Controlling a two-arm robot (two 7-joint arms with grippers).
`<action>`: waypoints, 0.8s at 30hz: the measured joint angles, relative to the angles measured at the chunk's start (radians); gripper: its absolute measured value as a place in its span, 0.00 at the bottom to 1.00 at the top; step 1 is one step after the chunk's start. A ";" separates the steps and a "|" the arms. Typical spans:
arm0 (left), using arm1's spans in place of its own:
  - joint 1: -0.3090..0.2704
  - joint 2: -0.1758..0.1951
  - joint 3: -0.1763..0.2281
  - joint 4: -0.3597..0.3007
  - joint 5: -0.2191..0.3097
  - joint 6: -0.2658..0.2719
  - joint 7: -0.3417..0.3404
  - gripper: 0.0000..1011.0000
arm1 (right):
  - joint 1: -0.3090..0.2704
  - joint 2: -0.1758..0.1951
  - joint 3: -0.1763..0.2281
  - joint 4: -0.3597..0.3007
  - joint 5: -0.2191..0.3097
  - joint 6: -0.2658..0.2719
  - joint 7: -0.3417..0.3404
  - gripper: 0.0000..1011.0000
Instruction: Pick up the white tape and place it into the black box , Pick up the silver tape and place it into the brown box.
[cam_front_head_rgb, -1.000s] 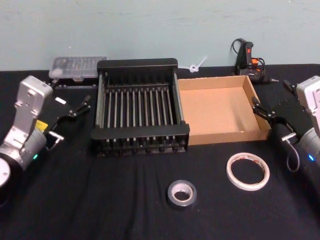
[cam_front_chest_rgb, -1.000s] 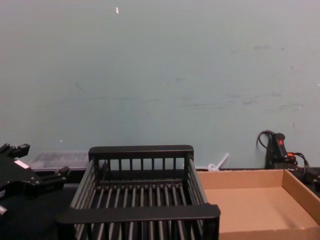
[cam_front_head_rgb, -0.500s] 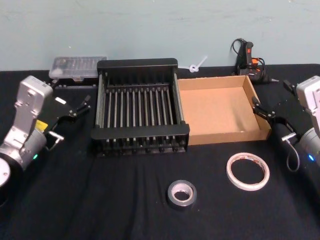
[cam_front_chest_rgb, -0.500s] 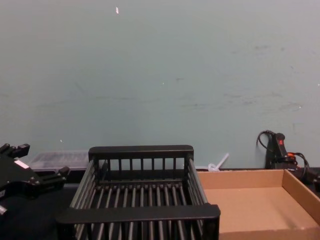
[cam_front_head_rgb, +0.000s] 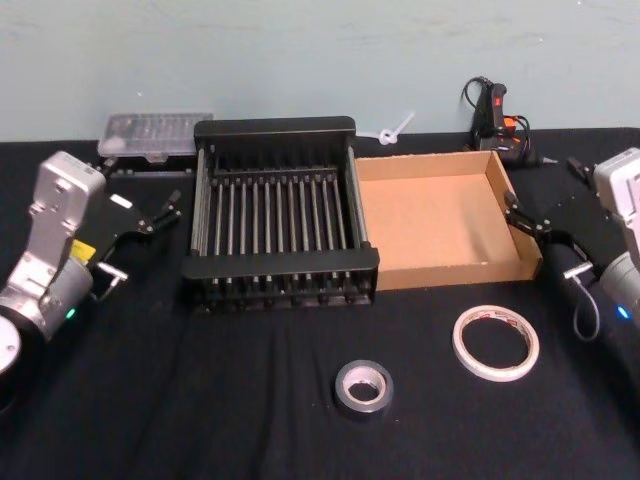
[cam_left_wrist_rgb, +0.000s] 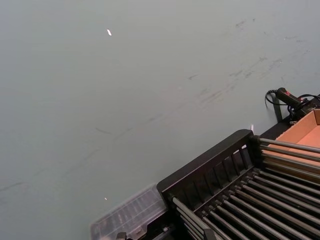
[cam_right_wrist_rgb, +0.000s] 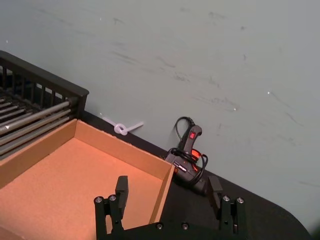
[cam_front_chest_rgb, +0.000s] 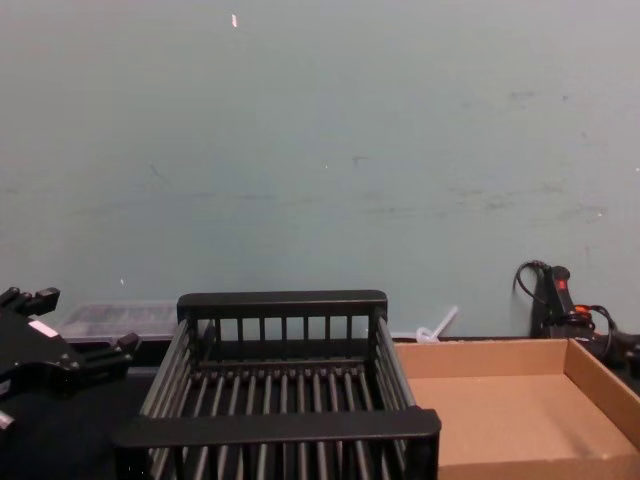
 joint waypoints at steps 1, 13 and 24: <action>0.000 0.000 0.000 0.000 0.000 0.000 0.000 0.99 | -0.001 0.000 0.003 -0.004 0.000 0.002 0.002 0.99; 0.000 0.000 0.000 0.000 0.000 0.000 0.000 0.99 | -0.038 0.019 0.048 -0.079 0.023 0.040 0.051 0.99; 0.000 0.000 0.000 0.000 0.000 0.000 0.000 0.99 | -0.098 0.056 0.107 -0.191 0.077 0.112 0.107 0.99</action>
